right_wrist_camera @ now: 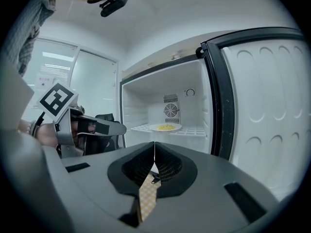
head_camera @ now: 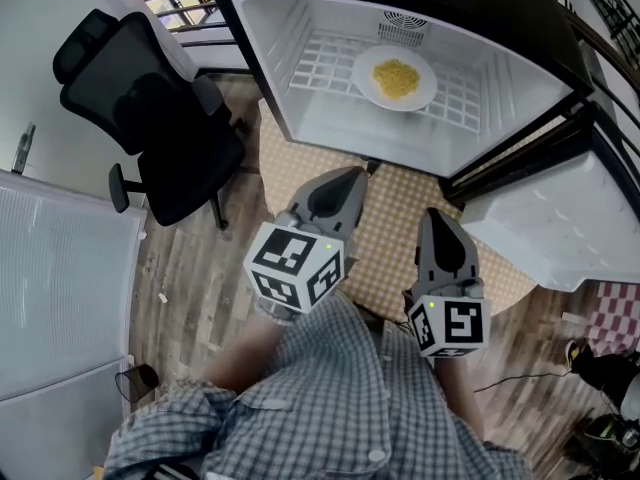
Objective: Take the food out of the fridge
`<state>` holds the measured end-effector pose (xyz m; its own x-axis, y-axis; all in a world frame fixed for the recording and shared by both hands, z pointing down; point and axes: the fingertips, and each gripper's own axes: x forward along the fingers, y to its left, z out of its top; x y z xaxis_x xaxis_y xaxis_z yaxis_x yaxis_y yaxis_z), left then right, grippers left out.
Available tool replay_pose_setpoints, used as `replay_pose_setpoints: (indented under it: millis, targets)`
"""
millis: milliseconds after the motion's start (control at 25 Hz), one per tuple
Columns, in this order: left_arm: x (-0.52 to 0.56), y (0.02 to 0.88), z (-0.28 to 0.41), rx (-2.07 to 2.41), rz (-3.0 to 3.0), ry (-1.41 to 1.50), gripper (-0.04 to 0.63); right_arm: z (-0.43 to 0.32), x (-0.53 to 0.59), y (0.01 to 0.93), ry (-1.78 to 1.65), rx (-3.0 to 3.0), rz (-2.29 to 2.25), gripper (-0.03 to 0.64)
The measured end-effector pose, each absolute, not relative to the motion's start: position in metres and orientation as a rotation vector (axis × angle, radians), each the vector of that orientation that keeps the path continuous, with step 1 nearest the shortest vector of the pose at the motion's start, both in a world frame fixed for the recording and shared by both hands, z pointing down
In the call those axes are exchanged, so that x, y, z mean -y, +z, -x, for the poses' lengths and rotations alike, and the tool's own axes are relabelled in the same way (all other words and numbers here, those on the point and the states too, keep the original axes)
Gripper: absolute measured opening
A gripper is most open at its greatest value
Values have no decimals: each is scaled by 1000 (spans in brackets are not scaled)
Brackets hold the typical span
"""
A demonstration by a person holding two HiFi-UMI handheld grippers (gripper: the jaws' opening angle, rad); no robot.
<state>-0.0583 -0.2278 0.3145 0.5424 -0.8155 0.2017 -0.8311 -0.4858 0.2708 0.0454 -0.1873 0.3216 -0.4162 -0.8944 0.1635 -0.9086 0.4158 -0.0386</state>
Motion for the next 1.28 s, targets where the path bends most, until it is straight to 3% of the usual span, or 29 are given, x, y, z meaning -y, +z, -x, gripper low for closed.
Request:
replay_pose_setpoints:
  millis: [1080, 1280]
  targets:
    - [342, 354, 39, 981, -1872, -459, 6, -51, 172, 327, 187, 2365, -1812, 11]
    - [352, 354, 40, 958, -1774, -556, 56, -53, 172, 328, 193, 2355, -1822, 11]
